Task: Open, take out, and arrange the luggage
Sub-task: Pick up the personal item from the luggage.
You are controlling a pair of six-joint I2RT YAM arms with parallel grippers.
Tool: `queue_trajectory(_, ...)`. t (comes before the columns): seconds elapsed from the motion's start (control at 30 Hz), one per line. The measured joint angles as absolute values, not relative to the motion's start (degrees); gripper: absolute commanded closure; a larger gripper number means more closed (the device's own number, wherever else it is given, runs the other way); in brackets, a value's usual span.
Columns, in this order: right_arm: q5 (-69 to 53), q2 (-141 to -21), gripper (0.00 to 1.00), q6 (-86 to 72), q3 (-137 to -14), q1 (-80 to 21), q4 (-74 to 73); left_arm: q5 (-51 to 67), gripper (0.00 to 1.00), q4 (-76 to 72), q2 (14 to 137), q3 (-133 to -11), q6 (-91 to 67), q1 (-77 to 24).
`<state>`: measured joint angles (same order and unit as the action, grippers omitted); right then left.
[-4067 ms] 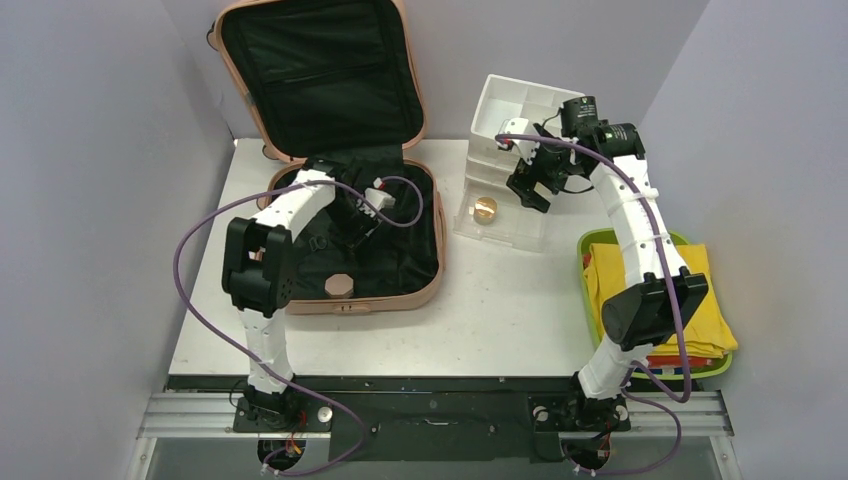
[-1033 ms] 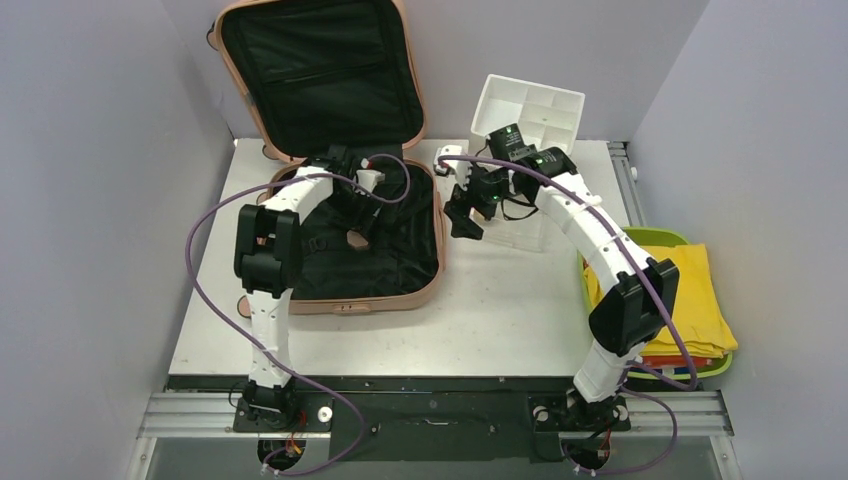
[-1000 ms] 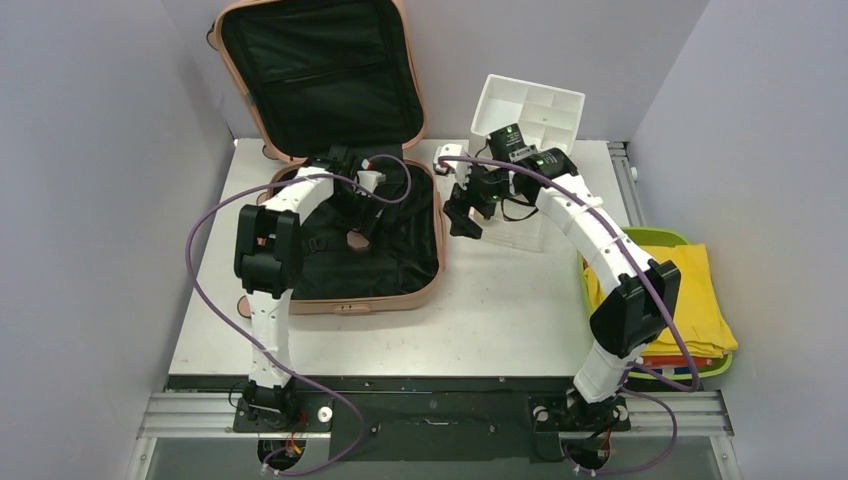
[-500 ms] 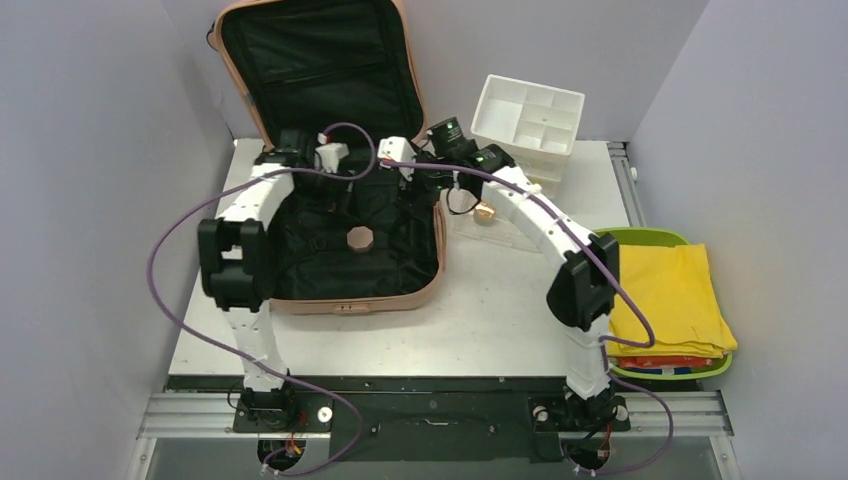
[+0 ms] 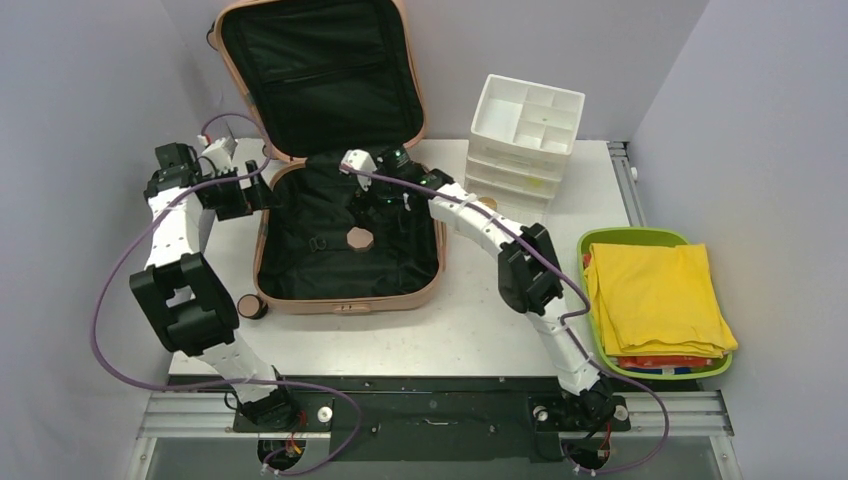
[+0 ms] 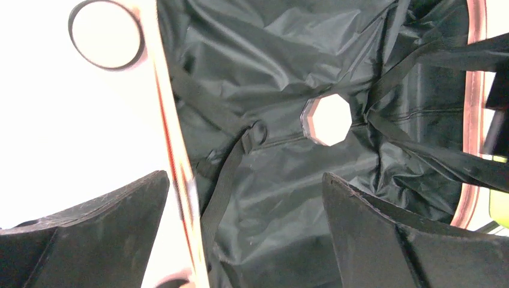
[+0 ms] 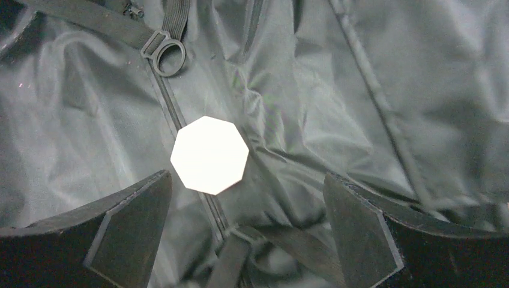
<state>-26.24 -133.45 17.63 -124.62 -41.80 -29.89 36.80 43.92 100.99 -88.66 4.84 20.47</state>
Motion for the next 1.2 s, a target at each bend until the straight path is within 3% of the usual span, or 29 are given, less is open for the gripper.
queue_trajectory(0.43,-19.79,-143.15,0.08,6.33,-125.78,-45.93,-23.0,39.46,0.04,42.74,92.99,-79.85,5.08,24.95)
queue_trajectory(0.83,-12.21,-143.31,0.06,0.3,-129.71,-46.22,-23.22,39.97,0.04,41.71,92.79,-79.02,5.08,25.63)
queue_trajectory(1.2,-13.08,-145.14,0.06,-6.94,-129.01,-46.26,-24.6,41.65,0.04,40.58,92.33,-78.46,4.8,25.63)
